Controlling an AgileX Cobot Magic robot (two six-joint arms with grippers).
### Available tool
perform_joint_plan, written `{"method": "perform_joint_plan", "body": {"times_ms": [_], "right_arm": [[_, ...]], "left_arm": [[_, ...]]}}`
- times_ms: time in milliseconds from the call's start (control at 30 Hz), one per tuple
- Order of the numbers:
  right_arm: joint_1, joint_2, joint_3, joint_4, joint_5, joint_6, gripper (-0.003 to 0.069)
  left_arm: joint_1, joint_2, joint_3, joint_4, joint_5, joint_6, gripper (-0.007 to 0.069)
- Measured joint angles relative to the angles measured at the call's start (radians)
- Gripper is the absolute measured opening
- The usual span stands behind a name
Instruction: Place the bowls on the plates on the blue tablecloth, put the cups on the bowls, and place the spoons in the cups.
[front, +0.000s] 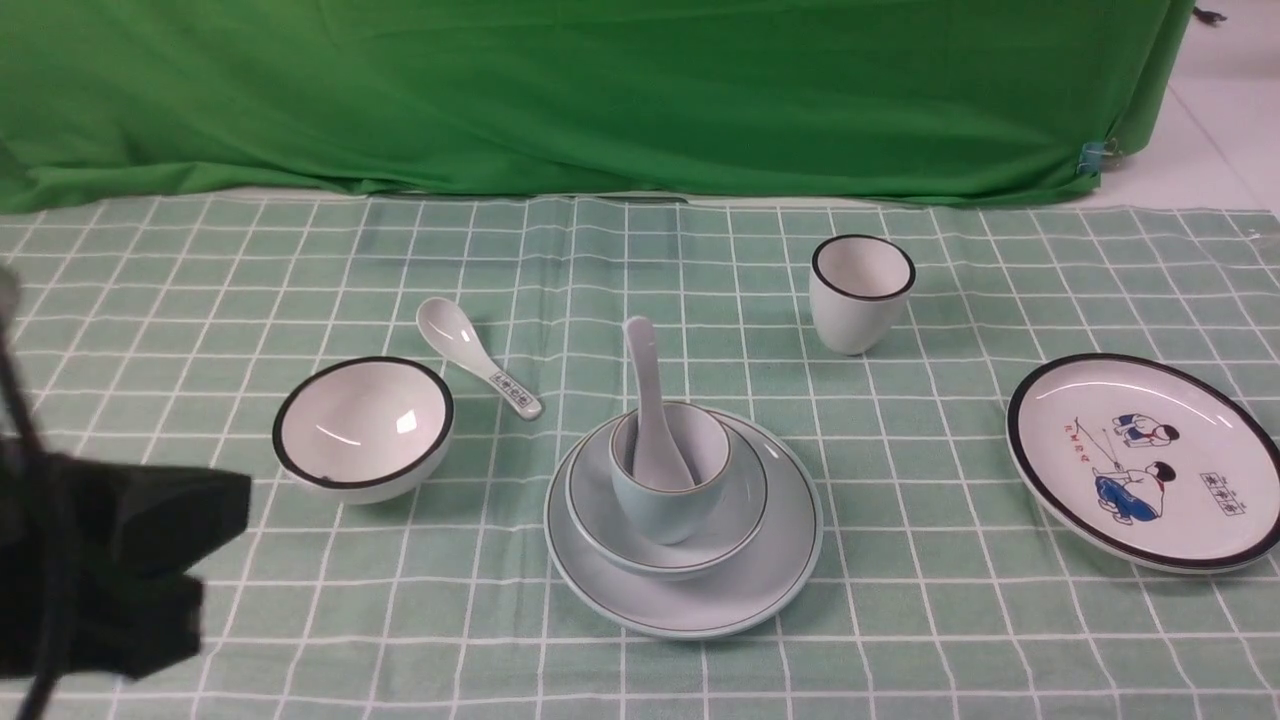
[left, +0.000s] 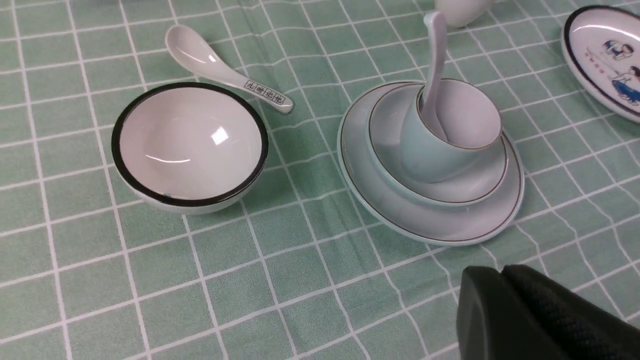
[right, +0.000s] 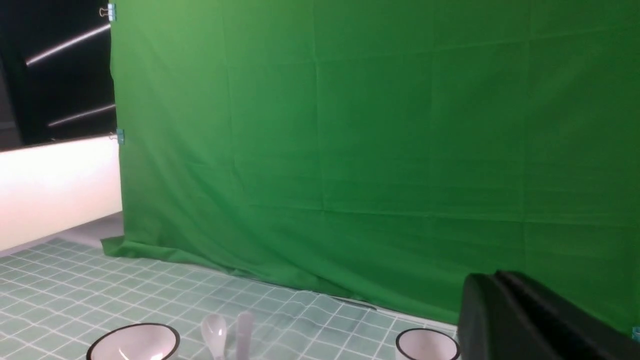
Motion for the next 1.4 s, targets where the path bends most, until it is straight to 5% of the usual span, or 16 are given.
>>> {"method": "perform_joint_plan", "body": {"times_ms": [333, 833, 1000, 1200, 1233, 1400], "right_arm": [[0.000, 0.000, 0.002, 0.000, 0.000, 0.001, 0.0076], [0.000, 0.000, 0.002, 0.000, -0.002, 0.001, 0.0088], [0.000, 0.000, 0.002, 0.000, -0.002, 0.001, 0.0095], [0.000, 0.000, 0.002, 0.000, -0.003, 0.001, 0.0107], [0.000, 0.000, 0.002, 0.000, -0.003, 0.001, 0.0110], [0.000, 0.000, 0.002, 0.000, -0.003, 0.002, 0.0128]], "left_arm": [[0.000, -0.348, 0.111, -0.032, 0.006, -0.013, 0.0010], [0.000, -0.387, 0.111, -0.026, -0.002, 0.001, 0.0011], [0.033, -0.420, 0.125, -0.050, -0.099, 0.126, 0.0011], [0.236, -0.538, 0.277, -0.241, -0.365, 0.438, 0.0011], [0.329, -0.581, 0.368, -0.331, -0.445, 0.534, 0.0011], [0.519, -0.630, 0.585, -0.459, -0.569, 0.650, 0.0011]]}}
